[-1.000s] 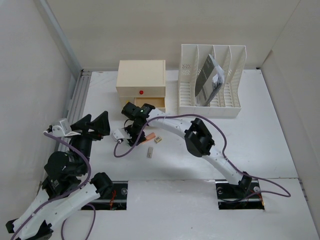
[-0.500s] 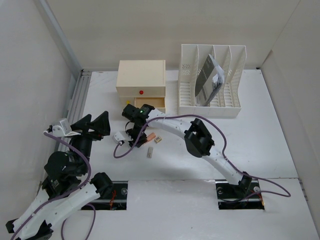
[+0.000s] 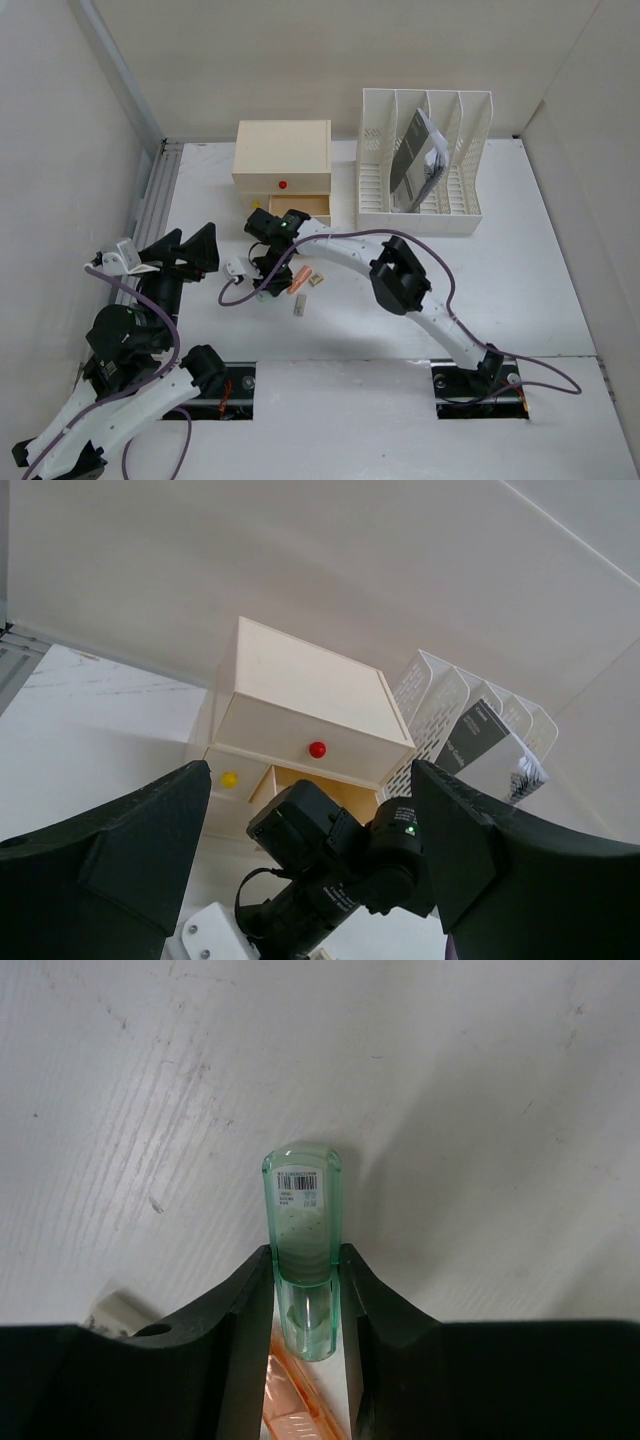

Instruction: Organize the desk

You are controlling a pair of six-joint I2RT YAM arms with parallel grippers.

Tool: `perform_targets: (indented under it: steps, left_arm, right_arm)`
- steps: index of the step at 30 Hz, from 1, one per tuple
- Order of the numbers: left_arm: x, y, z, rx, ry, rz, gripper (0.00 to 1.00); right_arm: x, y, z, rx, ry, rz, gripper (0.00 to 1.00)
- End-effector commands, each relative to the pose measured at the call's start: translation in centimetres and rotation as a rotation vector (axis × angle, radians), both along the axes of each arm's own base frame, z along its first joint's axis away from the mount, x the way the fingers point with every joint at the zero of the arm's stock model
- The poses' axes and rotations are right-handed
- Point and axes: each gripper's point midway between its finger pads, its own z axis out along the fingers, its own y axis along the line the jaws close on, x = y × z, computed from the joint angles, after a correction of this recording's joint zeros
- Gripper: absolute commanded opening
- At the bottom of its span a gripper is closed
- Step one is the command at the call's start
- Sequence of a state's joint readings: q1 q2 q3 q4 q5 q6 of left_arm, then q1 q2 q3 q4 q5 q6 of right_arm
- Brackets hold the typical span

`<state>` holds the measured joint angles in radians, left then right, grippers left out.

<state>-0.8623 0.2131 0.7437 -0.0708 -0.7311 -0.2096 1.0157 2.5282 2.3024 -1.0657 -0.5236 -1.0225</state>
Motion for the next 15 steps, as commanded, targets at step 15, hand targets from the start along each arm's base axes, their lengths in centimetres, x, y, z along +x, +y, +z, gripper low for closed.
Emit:
perform_targets:
  steps: [15]
  left_arm:
    - [-0.9,1.2,1.3,-0.072,-0.071,0.009,0.79]
  right_arm:
    - [4.9,0.2,19.5,0.323,-0.348,-0.393,0.08]
